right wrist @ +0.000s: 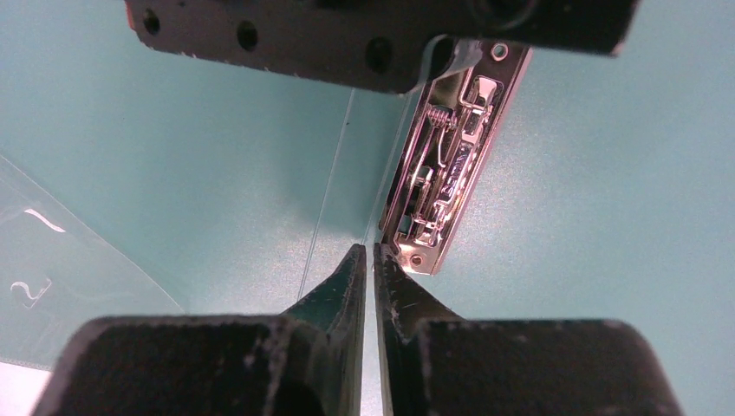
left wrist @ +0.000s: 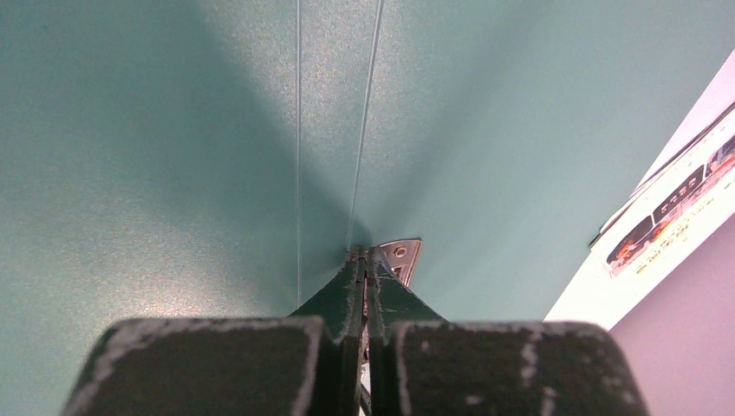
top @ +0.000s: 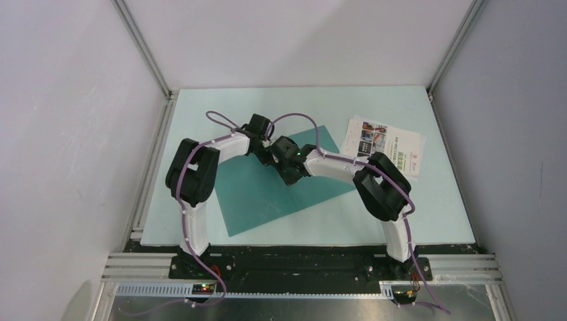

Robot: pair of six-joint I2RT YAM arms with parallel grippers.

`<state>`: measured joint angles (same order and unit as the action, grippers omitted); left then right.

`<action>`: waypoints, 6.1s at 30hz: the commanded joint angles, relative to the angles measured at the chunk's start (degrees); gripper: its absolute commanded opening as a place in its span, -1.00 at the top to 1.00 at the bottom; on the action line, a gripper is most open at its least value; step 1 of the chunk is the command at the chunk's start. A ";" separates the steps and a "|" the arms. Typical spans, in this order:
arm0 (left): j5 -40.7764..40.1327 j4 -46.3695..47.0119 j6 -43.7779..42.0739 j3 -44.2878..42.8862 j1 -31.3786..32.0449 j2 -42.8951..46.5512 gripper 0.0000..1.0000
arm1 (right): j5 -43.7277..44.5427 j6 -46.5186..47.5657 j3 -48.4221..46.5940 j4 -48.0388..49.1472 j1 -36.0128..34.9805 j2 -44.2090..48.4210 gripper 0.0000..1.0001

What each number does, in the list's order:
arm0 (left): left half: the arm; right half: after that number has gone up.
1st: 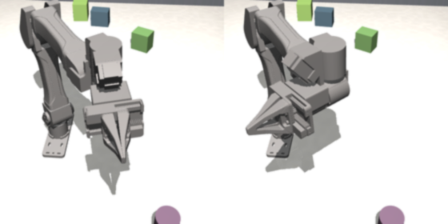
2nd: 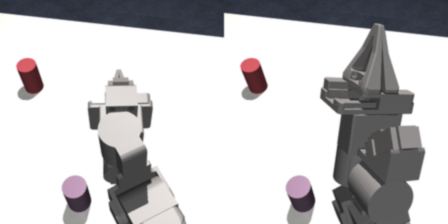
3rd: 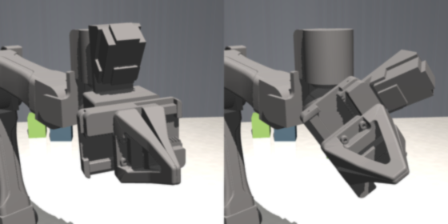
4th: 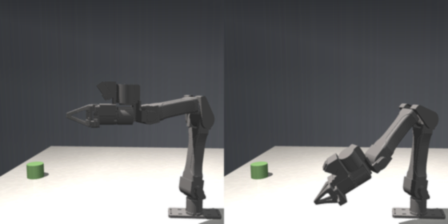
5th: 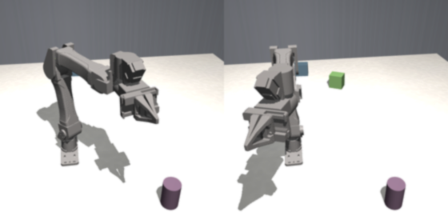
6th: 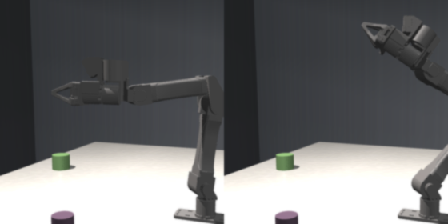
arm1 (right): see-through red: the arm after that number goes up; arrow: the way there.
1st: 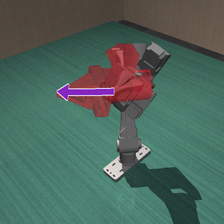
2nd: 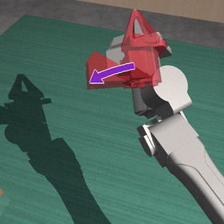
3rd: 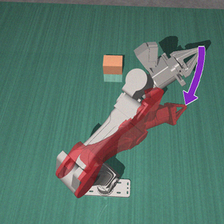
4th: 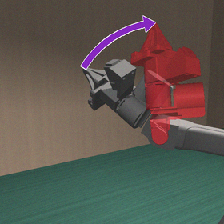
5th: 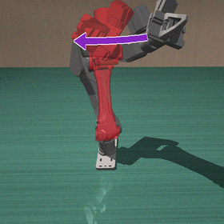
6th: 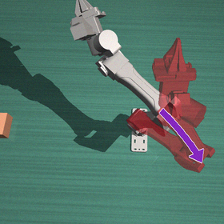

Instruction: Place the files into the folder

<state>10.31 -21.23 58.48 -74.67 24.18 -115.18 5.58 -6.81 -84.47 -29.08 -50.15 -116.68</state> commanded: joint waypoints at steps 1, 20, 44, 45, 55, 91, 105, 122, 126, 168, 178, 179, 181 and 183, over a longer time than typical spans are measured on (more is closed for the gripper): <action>-0.99 -2.44 -0.04 2.37 0.25 -1.90 1.00 | -0.43 -0.31 2.87 -2.74 -0.42 -0.22 0.78; -0.93 -2.42 -0.57 2.47 0.24 -1.86 1.00 | 4.10 1.73 4.48 -1.05 0.07 -0.42 0.74; -2.58 -3.83 -6.91 1.09 1.98 -3.73 1.00 | 6.16 13.65 9.11 2.01 1.59 -1.54 0.78; -2.71 -3.97 -6.74 0.86 2.11 -3.82 1.00 | 5.15 13.86 9.13 1.29 1.82 -1.23 0.76; -2.17 -4.08 -5.77 0.67 2.09 -4.37 1.00 | 1.32 13.70 9.79 -0.79 2.88 -0.49 0.77; -4.69 -7.45 -15.67 -3.90 5.30 -5.64 1.00 | 13.62 17.50 4.27 -8.59 7.12 -8.78 1.00; -5.23 -7.53 -22.34 -2.28 4.97 -4.32 0.98 | -2.29 20.99 -8.85 8.28 15.24 21.56 0.74; 3.02 -13.52 -50.65 -10.29 -3.33 15.15 -0.44 | -45.51 79.47 3.22 -13.65 26.72 17.82 -0.14; -2.48 -14.51 -54.98 -2.11 -3.70 23.10 -0.44 | -42.35 90.95 3.32 -12.35 23.18 15.05 -0.12; -6.14 -14.56 -54.86 4.10 -7.93 33.47 -0.40 | -30.91 108.93 4.61 0.11 14.14 4.75 0.84; -2.70 -16.18 -53.51 6.19 -12.80 36.28 -0.39 | -25.73 91.59 -2.17 1.18 11.62 2.14 1.00; -2.03 -16.44 -53.32 6.89 -13.26 36.81 -0.39 | -25.02 89.54 -2.71 1.16 11.12 1.98 1.00; -1.12 -16.67 -53.04 7.76 -14.45 37.54 -0.39 | -22.21 81.67 -4.62 0.64 10.14 1.58 1.00; -0.50 -16.67 -53.10 8.49 -15.33 38.10 -0.38 | -19.66 75.64 -7.17 -1.07 9.40 1.07 1.00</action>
<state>7.07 -37.74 4.71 -66.98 10.41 -80.53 -19.33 84.66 -86.17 -29.10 -39.09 -114.80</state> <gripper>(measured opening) 0.695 0.043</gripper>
